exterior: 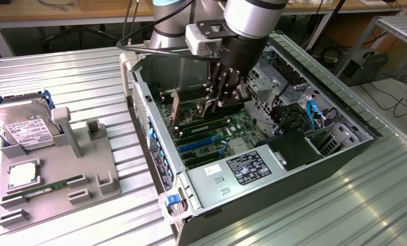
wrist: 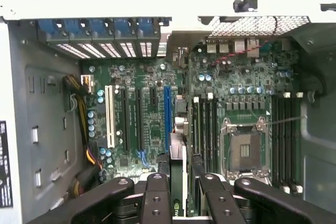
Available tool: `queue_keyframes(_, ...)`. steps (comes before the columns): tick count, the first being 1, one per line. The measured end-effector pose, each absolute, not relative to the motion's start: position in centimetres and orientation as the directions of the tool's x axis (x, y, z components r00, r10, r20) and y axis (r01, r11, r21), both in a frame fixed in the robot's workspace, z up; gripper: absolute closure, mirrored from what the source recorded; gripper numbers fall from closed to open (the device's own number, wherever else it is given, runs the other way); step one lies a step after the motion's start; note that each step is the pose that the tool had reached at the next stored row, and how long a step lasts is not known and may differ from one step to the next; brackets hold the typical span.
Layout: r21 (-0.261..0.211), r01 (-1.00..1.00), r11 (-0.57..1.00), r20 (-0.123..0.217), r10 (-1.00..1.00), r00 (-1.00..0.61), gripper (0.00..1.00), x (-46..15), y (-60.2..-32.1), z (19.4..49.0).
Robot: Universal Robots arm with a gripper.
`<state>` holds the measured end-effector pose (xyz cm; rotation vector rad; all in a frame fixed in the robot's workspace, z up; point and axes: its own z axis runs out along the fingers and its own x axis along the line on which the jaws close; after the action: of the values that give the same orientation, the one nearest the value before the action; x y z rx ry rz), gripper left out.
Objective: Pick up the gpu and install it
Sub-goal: 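Insert the gpu into the slot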
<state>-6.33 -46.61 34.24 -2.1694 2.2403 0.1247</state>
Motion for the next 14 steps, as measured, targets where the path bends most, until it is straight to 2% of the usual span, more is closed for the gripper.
queue_keyframes(14, 0.043, -0.999, -0.007, -0.07, -0.998, 0.004, 0.74, -7.1, -47.1, 30.9)
